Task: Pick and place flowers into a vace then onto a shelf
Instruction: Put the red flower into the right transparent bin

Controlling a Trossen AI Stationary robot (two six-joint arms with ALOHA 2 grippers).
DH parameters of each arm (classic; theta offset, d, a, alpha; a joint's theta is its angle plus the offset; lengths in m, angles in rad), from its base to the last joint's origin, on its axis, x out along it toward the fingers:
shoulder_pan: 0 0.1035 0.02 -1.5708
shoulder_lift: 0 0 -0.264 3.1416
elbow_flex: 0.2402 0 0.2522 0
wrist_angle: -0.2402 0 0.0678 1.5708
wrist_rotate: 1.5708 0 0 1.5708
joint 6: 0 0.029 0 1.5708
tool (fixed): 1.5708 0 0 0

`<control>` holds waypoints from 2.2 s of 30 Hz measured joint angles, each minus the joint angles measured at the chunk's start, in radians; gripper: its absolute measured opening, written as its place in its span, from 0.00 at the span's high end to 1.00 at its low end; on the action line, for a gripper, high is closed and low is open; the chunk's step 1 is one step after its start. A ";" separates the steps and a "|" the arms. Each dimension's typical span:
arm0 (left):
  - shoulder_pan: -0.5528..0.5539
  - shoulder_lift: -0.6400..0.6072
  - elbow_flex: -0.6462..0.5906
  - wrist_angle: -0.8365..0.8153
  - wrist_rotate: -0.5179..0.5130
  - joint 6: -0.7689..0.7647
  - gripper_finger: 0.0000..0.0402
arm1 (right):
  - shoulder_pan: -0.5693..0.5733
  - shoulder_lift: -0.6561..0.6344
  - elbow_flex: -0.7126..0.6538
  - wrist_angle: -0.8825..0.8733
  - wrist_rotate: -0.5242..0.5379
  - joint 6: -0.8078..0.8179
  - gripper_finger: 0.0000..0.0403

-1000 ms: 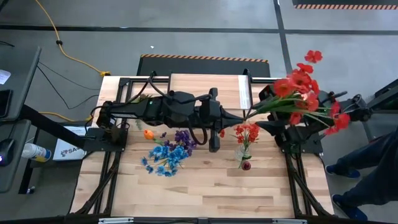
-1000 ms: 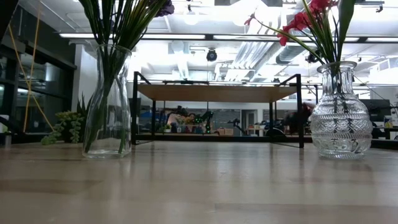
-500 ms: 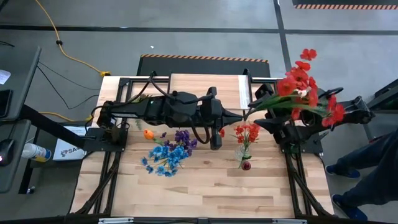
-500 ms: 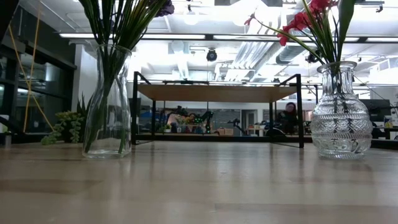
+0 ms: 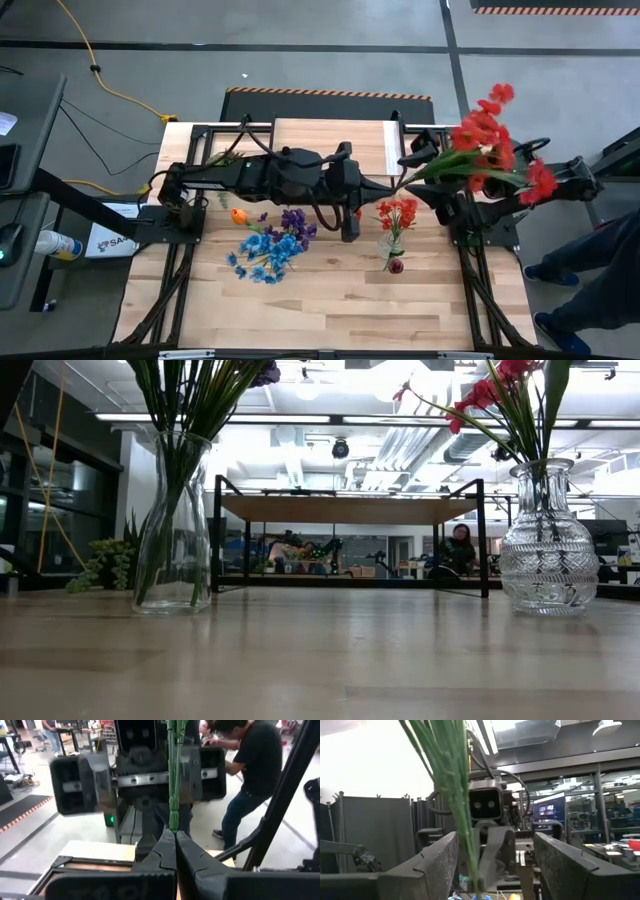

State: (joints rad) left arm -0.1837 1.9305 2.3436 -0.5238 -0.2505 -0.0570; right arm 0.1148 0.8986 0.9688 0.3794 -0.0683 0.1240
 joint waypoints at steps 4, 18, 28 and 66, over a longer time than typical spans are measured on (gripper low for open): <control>0.000 0.008 -0.003 -0.018 -0.004 0.000 0.93 | -0.016 0.000 0.000 0.000 -0.016 0.008 0.38; 0.000 0.015 -0.002 -0.026 -0.032 0.008 0.93 | -0.017 -0.013 0.000 -0.045 0.008 0.008 0.44; 0.001 0.015 -0.002 -0.007 -0.036 0.026 0.93 | -0.017 -0.025 0.000 -0.073 0.009 0.008 0.55; 0.000 -0.042 -0.002 -0.044 -0.119 -0.005 0.87 | -0.017 -0.092 0.000 -0.221 0.124 -0.044 0.99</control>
State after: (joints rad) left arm -0.1841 1.8884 2.3413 -0.5674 -0.3697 -0.0622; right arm 0.0975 0.8064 0.9684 0.1588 0.0555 0.0803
